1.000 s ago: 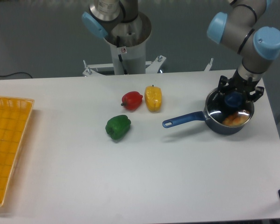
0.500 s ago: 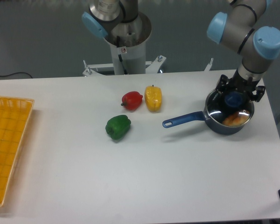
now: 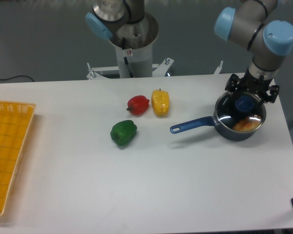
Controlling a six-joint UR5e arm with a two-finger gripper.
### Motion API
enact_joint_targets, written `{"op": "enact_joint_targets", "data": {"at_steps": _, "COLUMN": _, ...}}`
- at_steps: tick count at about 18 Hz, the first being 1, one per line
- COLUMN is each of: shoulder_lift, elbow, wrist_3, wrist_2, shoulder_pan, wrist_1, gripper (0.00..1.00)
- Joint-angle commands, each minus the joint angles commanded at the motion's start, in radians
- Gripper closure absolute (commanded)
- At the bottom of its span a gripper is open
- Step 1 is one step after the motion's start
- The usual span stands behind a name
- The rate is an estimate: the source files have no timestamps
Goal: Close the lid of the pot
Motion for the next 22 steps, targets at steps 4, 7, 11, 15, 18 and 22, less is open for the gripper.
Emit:
{"op": "enact_joint_targets", "data": {"at_steps": 4, "shoulder_lift": 0.023, "elbow": 0.006, "wrist_3": -0.003, "wrist_2": 0.008, "shoulder_pan": -0.026, "wrist_1": 0.002, "gripper": 0.00}}
{"op": "enact_joint_targets", "data": {"at_steps": 7, "shoulder_lift": 0.026, "elbow": 0.035, "wrist_3": -0.006, "wrist_2": 0.011, "shoulder_pan": -0.038, "wrist_1": -0.046, "gripper": 0.00}}
{"op": "enact_joint_targets", "data": {"at_steps": 11, "shoulder_lift": 0.043, "elbow": 0.055, "wrist_3": 0.002, "wrist_2": 0.008, "shoulder_pan": -0.064, "wrist_1": -0.107, "gripper": 0.00}}
{"op": "enact_joint_targets", "data": {"at_steps": 15, "shoulder_lift": 0.046, "elbow": 0.057, "wrist_3": 0.133, "wrist_2": 0.008, "shoulder_pan": -0.103, "wrist_1": -0.109, "gripper": 0.00}}
{"op": "enact_joint_targets", "data": {"at_steps": 18, "shoulder_lift": 0.064, "elbow": 0.061, "wrist_3": 0.294, "wrist_2": 0.009, "shoulder_pan": -0.104, "wrist_1": -0.109, "gripper": 0.00}}
{"op": "enact_joint_targets", "data": {"at_steps": 22, "shoulder_lift": 0.066, "elbow": 0.087, "wrist_3": 0.307, "wrist_2": 0.009, "shoulder_pan": -0.115, "wrist_1": -0.146, "gripper": 0.00}}
